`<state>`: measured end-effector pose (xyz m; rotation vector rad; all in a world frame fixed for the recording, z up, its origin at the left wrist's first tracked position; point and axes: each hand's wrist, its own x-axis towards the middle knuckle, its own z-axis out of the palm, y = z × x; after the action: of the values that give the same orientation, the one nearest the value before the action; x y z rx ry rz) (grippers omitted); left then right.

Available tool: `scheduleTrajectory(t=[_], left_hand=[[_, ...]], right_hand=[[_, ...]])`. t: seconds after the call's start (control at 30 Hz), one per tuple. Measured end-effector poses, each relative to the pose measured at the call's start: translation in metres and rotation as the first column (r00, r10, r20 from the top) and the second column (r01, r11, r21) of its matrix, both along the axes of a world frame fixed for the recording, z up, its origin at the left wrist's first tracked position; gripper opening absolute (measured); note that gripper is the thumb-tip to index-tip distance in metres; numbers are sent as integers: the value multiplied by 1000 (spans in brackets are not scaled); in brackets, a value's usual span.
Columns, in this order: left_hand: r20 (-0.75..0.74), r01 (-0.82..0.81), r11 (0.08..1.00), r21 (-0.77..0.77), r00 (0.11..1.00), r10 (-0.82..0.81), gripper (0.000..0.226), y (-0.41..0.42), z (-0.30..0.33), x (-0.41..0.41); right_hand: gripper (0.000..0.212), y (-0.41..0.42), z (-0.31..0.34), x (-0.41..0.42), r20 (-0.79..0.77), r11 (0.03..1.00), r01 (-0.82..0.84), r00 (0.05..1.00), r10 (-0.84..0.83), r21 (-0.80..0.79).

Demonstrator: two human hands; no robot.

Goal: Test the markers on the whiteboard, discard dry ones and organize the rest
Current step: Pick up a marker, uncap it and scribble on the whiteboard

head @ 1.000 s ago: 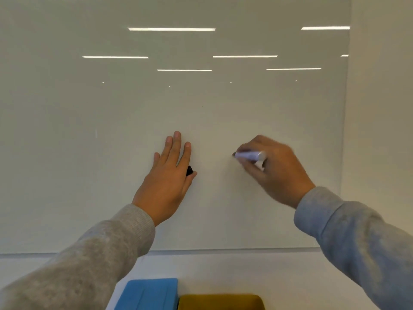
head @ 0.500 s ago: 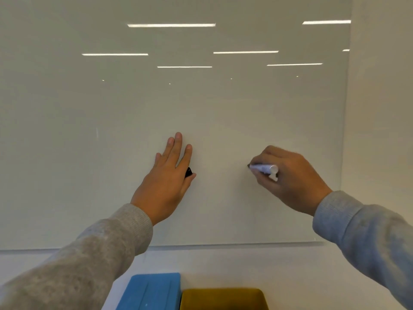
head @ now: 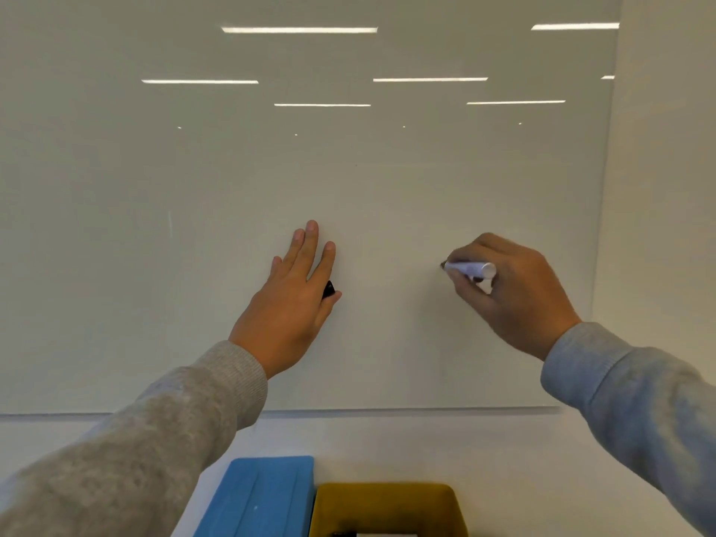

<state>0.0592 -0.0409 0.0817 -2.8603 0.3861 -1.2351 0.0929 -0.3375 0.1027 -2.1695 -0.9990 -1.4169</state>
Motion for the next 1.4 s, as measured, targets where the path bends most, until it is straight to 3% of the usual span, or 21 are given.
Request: scheduleTrajectory(t=[0.07,0.2,0.33,0.43,0.53,0.7,0.9,1.03,1.2,1.3,1.4], left_hand=[[-1,0,1000,0,1000,0,68,1,-2,-1],[-4,5,1000,-1,1000,-5,67,2,-2,-3],[-43,21,999,-28,999,-22,65,2,-2,-16],[-95,31,999,-30,995,-34,59,5,-6,-30],[-180,40,990,-137,981,-65,54,11,-18,-45],[-279,53,957,-287,951,-137,44,16,-52,-59],[-343,20,798,-603,896,-281,36,20,-100,-93],[-315,18,597,-802,836,-449,36,17,-135,-116],[-300,50,547,-836,793,-530,39,13,-160,-131],[-249,77,486,-871,782,-572,45,15,-164,-138],[-230,100,493,-864,793,-564,45,18,-165,-143]], right_hand=[[8,0,-4,-1,9,999,8,1000,-8,45],[7,6,-28,-7,-92,997,-5,996,-2,-80],[2,11,-30,-17,-184,988,-75,978,100,136],[29,25,-38,-35,-335,944,-163,906,258,287],[47,43,-47,-50,-419,907,-229,828,372,353],[41,70,-62,-65,-499,865,-246,734,460,437],[35,83,-101,-84,-533,736,-178,582,614,653],[34,84,-131,-97,-590,695,-68,473,655,716],[35,90,-149,-104,-590,619,29,341,732,785],[37,96,-154,-107,-584,597,57,298,755,801],[37,101,-156,-110,-585,591,68,265,766,804]])
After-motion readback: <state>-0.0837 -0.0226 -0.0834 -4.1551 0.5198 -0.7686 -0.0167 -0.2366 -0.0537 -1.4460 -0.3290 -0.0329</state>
